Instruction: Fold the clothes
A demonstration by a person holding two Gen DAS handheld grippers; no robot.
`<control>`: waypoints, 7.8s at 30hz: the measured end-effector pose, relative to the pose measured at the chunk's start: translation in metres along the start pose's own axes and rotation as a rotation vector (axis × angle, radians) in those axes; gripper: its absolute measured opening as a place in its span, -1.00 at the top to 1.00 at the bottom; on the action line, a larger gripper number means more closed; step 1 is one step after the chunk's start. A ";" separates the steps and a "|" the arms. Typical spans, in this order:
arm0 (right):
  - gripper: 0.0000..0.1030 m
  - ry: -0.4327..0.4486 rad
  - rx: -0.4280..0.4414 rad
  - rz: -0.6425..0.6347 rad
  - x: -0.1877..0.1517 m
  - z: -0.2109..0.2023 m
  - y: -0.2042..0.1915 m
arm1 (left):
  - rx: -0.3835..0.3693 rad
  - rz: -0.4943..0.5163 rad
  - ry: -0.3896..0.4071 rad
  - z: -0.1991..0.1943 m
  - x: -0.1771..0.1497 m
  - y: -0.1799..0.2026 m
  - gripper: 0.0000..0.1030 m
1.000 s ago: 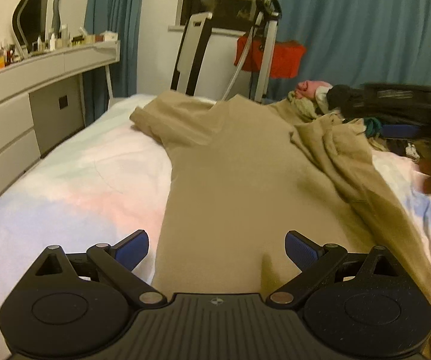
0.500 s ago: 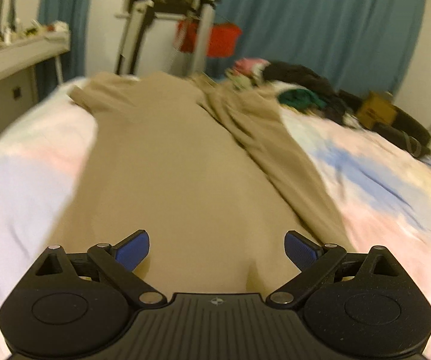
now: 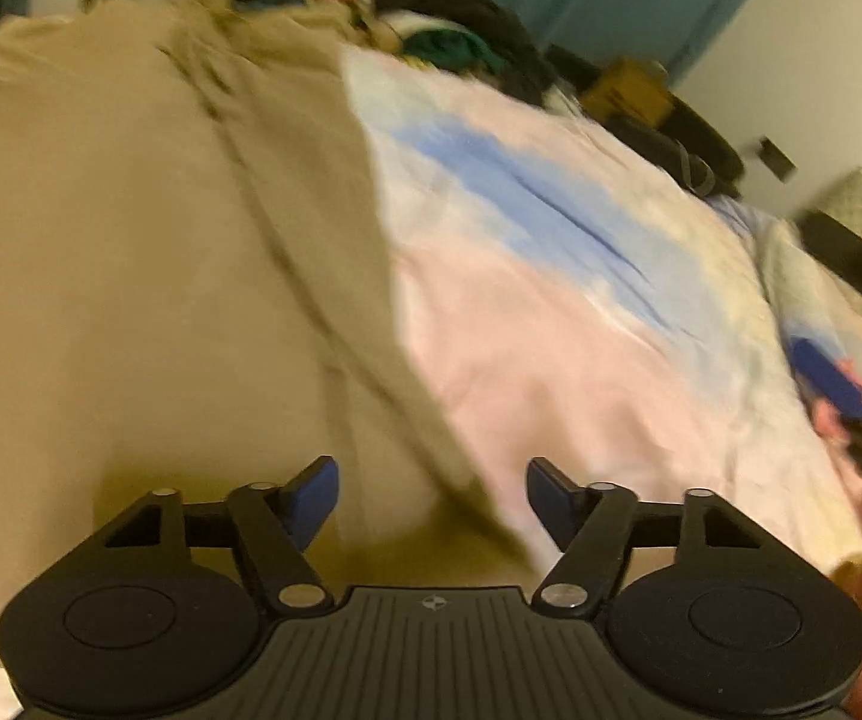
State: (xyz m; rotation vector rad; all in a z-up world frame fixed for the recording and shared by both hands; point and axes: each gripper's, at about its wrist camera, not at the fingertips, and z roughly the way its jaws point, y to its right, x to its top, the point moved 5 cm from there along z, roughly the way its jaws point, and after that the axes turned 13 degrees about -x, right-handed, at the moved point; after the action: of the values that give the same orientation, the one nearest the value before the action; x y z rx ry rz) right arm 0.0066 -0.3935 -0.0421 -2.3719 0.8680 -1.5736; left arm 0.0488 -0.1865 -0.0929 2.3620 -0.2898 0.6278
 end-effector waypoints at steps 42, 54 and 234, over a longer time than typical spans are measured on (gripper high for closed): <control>-0.69 -0.207 0.238 -0.279 -0.041 0.029 -0.091 | 0.182 -0.045 0.100 -0.105 0.038 -0.123 -0.61; -0.46 -0.273 0.310 -0.535 -0.057 0.192 -0.244 | 0.287 0.051 0.330 -0.106 0.083 -0.193 -0.63; -0.34 -0.501 0.682 -0.879 -0.275 0.001 -0.302 | 0.323 -0.142 0.626 -0.264 0.022 -0.217 -0.46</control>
State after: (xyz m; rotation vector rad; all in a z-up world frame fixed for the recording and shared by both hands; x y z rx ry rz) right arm 0.0451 0.0042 -0.1272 -2.4635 -0.7877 -1.0558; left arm 0.0506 0.1495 -0.0263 2.3061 0.2744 1.3728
